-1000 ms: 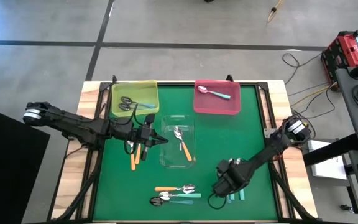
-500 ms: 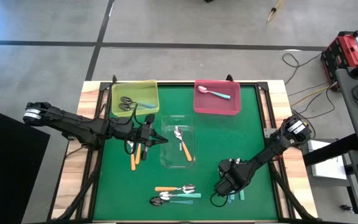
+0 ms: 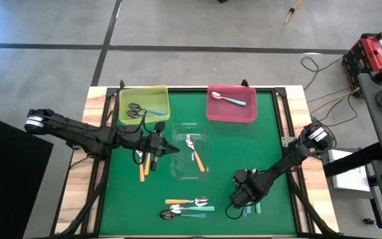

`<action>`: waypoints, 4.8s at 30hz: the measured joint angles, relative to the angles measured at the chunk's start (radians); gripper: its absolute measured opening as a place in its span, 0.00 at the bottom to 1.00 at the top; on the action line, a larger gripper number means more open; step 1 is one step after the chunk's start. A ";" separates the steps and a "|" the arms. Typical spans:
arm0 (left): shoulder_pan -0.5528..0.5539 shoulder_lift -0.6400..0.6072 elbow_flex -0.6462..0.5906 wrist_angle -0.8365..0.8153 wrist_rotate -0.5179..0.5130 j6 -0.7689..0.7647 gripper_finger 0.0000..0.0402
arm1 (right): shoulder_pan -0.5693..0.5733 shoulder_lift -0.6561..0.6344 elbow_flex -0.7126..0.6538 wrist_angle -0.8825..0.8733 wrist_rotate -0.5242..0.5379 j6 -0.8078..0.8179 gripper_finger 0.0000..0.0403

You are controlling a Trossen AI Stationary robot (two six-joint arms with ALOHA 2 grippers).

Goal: Sort silverware by color (type)
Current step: Put the right light blue spoon into the pink bin

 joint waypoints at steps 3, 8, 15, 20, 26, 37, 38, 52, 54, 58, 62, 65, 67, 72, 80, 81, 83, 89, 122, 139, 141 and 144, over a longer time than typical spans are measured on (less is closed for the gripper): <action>0.000 0.000 0.000 0.000 0.000 0.000 0.00 | 0.000 0.000 0.000 0.008 0.000 0.013 0.29; 0.000 0.000 0.000 0.000 0.000 0.000 0.00 | 0.000 0.002 -0.001 0.017 0.000 0.039 0.18; 0.000 0.000 0.000 0.000 0.000 0.000 0.00 | -0.007 0.003 -0.001 0.017 -0.001 0.062 0.10; 0.000 0.000 0.000 0.000 0.000 0.000 0.00 | -0.009 0.004 0.007 0.010 0.011 0.071 0.11; 0.000 0.000 0.000 0.001 0.000 0.002 0.00 | -0.016 -0.007 0.025 -0.041 0.042 0.042 0.09; 0.000 0.000 0.011 0.013 -0.071 0.110 0.00 | -0.074 -0.116 0.058 -0.114 0.126 -0.053 0.09; 0.000 0.000 0.012 0.013 -0.081 0.121 0.00 | -0.082 -0.132 0.058 -0.115 0.141 -0.064 0.09; 0.012 -0.005 0.016 0.015 -0.119 0.332 0.00 | -0.326 -0.306 0.059 -0.105 0.322 -0.417 0.09; 0.018 -0.011 0.016 0.018 -0.161 0.368 0.00 | -0.377 -0.322 0.067 -0.106 0.341 -0.492 0.09; 0.047 -0.024 0.018 0.025 -0.238 0.439 0.00 | -0.486 -0.331 0.119 -0.105 0.359 -0.678 0.09; 0.102 -0.040 0.024 0.027 -0.242 0.482 0.00 | -0.603 -0.320 0.204 -0.103 0.359 -0.871 0.09; 0.158 -0.049 0.035 0.026 -0.243 0.510 0.00 | -0.694 -0.307 0.275 -0.107 0.353 -1.010 0.09; 0.201 -0.052 0.048 0.030 -0.242 0.523 0.00 | -0.758 -0.300 0.319 -0.107 0.326 -1.098 0.09; 0.327 -0.055 0.058 0.031 -0.206 0.524 0.00 | -0.915 -0.268 0.415 -0.108 0.274 -1.276 0.09; 0.548 -0.055 0.051 -0.004 -0.061 0.475 0.00 | -1.101 -0.173 0.548 -0.111 0.209 -1.523 0.09; 0.571 -0.055 0.049 -0.013 -0.037 0.467 0.00 | -1.117 -0.157 0.559 -0.113 0.209 -1.557 0.09; 0.607 -0.055 0.047 -0.018 -0.006 0.448 0.00 | -1.143 -0.125 0.583 -0.119 0.209 -1.641 0.09; 0.657 -0.055 0.047 -0.021 0.012 0.434 0.00 | -1.197 -0.008 0.669 -0.259 0.208 -1.948 0.09; 0.658 -0.055 0.046 -0.029 0.012 0.445 0.00 | -1.366 0.085 0.482 -0.235 0.094 -2.145 0.09; 0.658 -0.055 0.045 -0.030 0.012 0.445 0.00 | -1.364 0.085 0.335 -0.040 0.092 -2.164 0.09; 0.658 -0.055 0.045 -0.030 0.012 0.445 0.00 | -1.364 0.085 0.316 -0.021 0.092 -2.164 0.09; 0.658 -0.055 0.045 -0.030 0.012 0.445 0.00 | -1.363 0.085 0.290 0.009 0.084 -2.165 0.09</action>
